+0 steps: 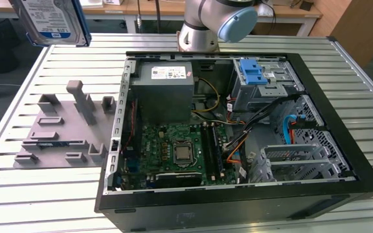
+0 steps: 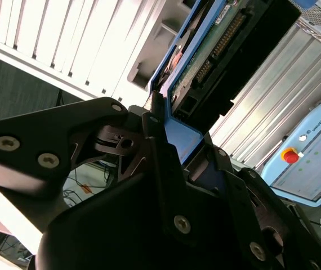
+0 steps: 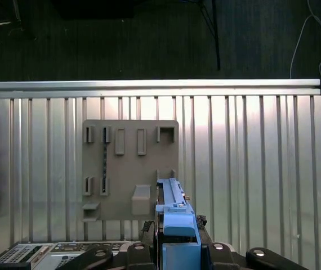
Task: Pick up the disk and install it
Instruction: 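Pick up the disk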
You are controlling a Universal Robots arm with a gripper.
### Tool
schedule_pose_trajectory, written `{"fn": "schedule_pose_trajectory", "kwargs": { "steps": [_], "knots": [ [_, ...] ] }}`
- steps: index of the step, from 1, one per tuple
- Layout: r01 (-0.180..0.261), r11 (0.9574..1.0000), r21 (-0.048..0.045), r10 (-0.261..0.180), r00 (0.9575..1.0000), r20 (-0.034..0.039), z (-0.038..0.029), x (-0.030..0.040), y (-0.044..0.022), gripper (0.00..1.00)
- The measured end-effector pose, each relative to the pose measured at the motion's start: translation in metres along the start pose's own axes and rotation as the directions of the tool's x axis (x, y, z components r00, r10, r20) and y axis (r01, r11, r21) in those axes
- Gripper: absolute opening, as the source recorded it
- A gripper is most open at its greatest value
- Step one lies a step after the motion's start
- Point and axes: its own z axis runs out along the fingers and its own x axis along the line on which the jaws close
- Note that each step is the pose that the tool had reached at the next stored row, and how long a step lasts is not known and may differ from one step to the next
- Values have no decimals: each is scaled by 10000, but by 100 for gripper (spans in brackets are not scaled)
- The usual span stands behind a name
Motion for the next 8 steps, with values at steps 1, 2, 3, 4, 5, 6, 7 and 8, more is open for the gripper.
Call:
{"fn": "schedule_pose_trajectory", "kwargs": {
  "steps": [1,2,3,4,5,6,7,8],
  "knots": [
    [0,10000,0,0,10000,0,0,0,-1,36],
    [-1,10000,1,1,10000,0,0,0,-3,36],
    [-1,10000,1,1,10000,1,1,0,-5,36],
    [0,10000,1,0,10000,0,0,0,-7,36],
    [-1,10000,1,1,10000,0,0,0,-10,36],
    [-1,10000,0,1,10000,0,0,0,-12,36],
    [-1,10000,1,1,10000,0,0,0,-15,36],
    [-1,10000,1,1,10000,0,-1,-2,-70,36]
  ]
}}
